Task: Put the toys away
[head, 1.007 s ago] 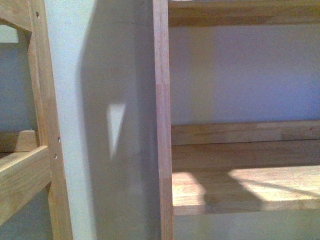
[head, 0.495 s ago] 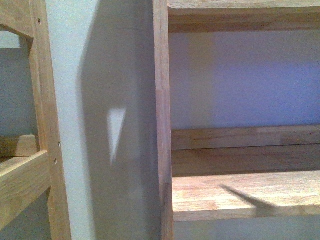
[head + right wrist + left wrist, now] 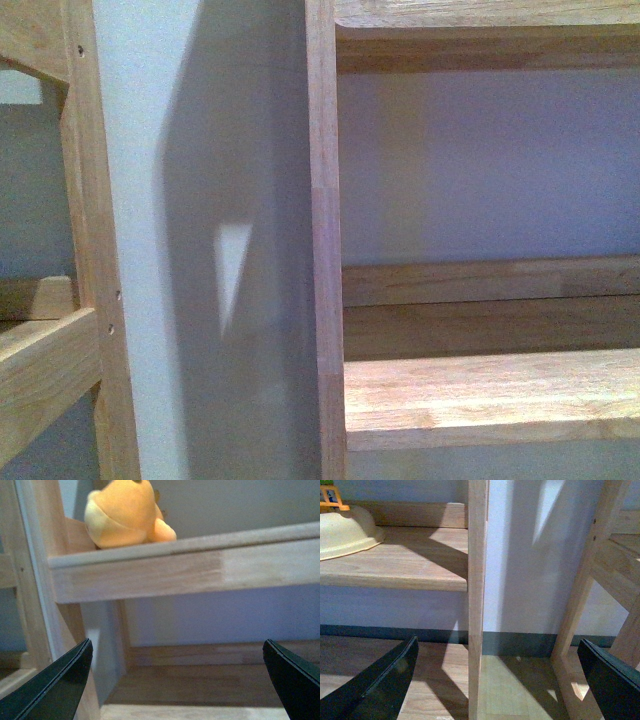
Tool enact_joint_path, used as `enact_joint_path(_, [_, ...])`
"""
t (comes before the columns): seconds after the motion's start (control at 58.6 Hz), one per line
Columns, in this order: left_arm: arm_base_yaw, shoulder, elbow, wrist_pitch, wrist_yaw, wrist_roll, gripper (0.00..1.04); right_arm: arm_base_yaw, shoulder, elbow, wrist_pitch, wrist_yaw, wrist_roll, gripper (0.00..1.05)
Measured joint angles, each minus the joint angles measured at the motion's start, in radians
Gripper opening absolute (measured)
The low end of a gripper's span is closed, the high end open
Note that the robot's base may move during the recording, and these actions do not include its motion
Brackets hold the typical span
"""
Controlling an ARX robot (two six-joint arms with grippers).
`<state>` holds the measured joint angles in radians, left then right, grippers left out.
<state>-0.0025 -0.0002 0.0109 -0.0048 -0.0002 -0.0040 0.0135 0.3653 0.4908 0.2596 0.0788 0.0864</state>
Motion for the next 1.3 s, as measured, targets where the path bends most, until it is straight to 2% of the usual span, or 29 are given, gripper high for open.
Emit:
enact_joint_path(0.119, [0.000, 0.000, 0.000, 0.000, 0.000, 0.000, 0.99, 0.006, -0.067, -0.133, 0.076, 0.016, -0.057, 1.04])
enact_joint_path(0.29, [0.000, 0.000, 0.000, 0.000, 0.000, 0.000, 0.99, 0.041, -0.139, -0.247, 0.003, 0.051, -0.080, 1.04])
enact_joint_path(0.392, [0.000, 0.000, 0.000, 0.000, 0.000, 0.000, 0.99, -0.001, -0.143, -0.207, -0.252, -0.064, -0.082, 0.89])
enact_joint_path(0.461, [0.000, 0.000, 0.000, 0.000, 0.000, 0.000, 0.99, -0.005, -0.157, -0.216, -0.319, -0.076, -0.082, 0.79])
enact_joint_path(0.87, [0.000, 0.000, 0.000, 0.000, 0.000, 0.000, 0.99, -0.010, -0.243, -0.348, -0.291, -0.076, -0.082, 0.15])
enact_joint_path(1.297, [0.000, 0.000, 0.000, 0.000, 0.000, 0.000, 0.99, -0.010, -0.302, -0.422, -0.272, -0.076, -0.083, 0.16])
